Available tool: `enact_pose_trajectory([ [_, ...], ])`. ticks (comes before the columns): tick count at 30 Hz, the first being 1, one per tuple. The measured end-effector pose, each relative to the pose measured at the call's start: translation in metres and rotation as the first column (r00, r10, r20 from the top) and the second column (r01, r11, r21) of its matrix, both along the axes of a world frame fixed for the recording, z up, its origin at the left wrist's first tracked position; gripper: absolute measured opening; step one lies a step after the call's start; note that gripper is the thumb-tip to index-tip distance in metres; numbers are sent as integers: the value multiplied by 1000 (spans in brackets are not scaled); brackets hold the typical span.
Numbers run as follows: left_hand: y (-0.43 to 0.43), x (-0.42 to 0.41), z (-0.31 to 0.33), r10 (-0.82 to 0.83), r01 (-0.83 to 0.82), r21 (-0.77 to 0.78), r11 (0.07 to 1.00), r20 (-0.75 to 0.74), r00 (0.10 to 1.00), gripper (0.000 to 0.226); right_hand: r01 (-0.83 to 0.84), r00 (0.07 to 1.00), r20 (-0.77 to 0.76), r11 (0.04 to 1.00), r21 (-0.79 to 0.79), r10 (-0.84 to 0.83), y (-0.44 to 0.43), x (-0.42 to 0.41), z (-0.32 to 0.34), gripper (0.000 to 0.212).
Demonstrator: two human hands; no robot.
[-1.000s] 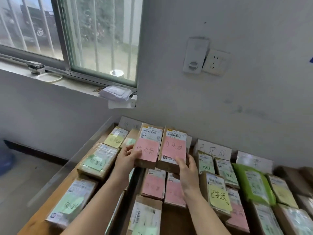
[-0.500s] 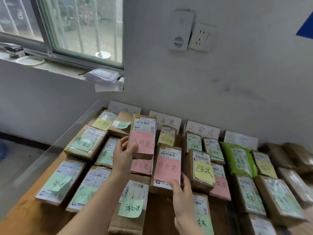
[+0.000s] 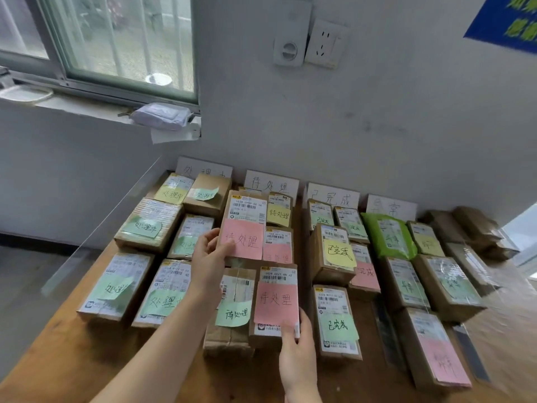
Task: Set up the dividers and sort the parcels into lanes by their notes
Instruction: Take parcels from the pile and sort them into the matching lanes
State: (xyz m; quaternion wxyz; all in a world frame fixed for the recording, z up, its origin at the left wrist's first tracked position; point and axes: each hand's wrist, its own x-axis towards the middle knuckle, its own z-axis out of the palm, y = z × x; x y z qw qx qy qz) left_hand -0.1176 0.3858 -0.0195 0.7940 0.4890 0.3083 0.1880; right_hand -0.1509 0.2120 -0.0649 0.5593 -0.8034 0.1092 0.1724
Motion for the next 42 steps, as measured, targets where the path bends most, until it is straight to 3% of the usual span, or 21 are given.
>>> enact_pose_trajectory([
  [12, -3, -9, -4, -53, 53, -9, 999, -11, 999, 27, 106, 994, -24, 990, -94, -109, -5, -6, -28, 43],
  [17, -1, -8, -7, -69, 69, -5, 998, -20, 997, 26, 104, 989, -90, 989, -108, -114, 0, -4, -40, 51],
  [24, 3, -1, -12, -70, 70, -9, 997, -35, 997, 29, 12, 993, -113, 986, -168, -32, 1, 1, -38, 55],
  [29, 4, 4, -9, -85, 85, -4, 996, -31, 996, 31, -131, 991, -13, 962, -238, 131, 14, -7, -7, 59],
  [31, 5, 6, -7, -92, 92, -7, 996, -29, 995, 27, -164, 982, 57, 967, -195, 178, 21, -4, 10, 58],
  [37, 4, 15, 1, -93, 93, -22, 995, 8, 996, 33, -210, 971, 150, 965, 160, 187, 49, 42, 59, 61],
  [40, 3, 24, 3, -81, 81, -24, 996, 2, 997, 32, -223, 971, 135, 950, 217, 197, 59, 71, 65, 69],
  [42, 5, 33, 3, -72, 72, -38, 997, -8, 997, 32, -222, 970, 146, 951, 214, 193, 62, 87, 67, 58],
])
